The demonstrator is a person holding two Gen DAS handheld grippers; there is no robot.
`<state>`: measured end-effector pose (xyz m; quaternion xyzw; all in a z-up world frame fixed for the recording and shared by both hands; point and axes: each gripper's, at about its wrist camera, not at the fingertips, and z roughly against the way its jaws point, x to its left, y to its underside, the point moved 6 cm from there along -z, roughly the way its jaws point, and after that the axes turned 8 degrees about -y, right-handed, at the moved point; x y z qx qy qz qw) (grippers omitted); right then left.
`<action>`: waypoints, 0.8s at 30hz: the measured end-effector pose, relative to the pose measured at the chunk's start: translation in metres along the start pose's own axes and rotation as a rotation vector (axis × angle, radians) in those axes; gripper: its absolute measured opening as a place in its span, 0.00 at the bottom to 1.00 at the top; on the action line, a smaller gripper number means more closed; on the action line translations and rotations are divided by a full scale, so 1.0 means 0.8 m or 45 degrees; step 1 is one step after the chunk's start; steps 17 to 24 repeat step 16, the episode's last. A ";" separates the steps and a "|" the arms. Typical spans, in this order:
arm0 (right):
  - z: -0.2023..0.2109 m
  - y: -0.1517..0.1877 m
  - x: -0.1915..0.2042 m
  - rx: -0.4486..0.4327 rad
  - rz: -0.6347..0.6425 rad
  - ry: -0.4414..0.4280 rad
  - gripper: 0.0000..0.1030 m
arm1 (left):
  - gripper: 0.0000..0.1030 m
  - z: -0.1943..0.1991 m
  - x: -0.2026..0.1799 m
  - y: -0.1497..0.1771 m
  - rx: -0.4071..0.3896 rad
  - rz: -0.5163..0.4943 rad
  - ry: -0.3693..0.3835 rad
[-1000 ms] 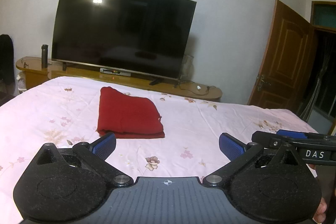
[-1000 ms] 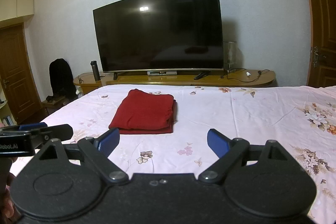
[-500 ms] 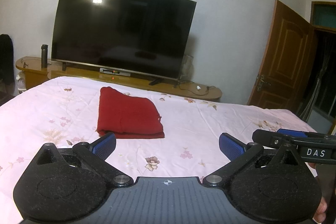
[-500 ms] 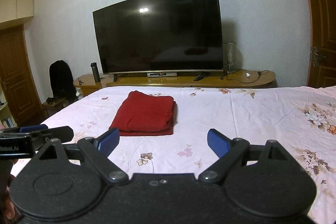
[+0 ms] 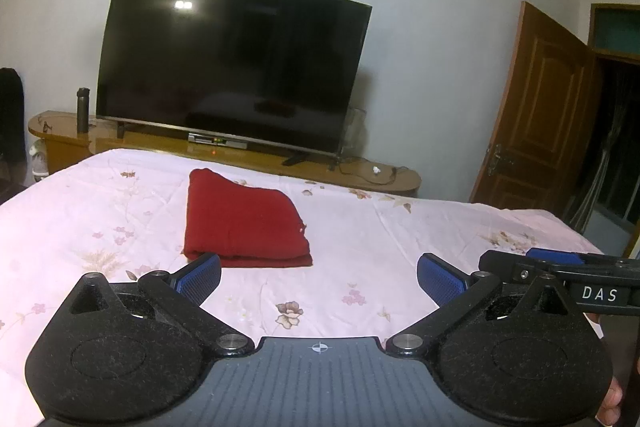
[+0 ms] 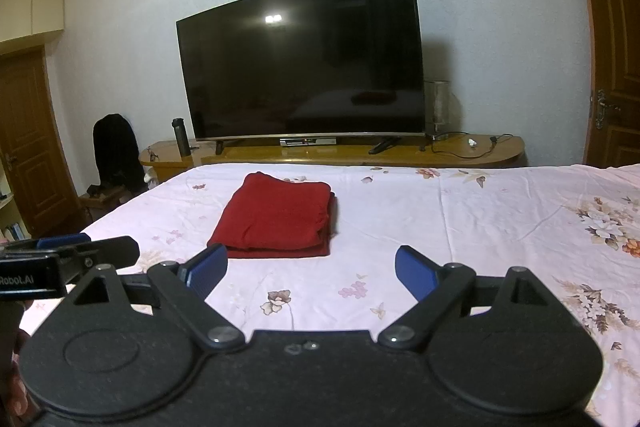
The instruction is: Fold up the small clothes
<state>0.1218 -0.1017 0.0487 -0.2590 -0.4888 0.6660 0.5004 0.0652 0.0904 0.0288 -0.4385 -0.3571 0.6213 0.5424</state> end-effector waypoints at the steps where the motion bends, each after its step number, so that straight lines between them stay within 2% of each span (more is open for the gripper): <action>1: 0.000 0.000 0.000 0.000 0.000 0.000 0.88 | 1.00 0.000 0.000 0.000 0.003 0.001 0.001; 11: -0.003 -0.001 -0.007 -0.005 0.005 0.011 0.88 | 1.00 0.000 0.002 -0.003 -0.023 0.000 0.034; 24: -0.006 -0.001 -0.007 -0.004 0.016 0.003 0.88 | 1.00 -0.003 0.003 -0.005 -0.016 0.007 0.024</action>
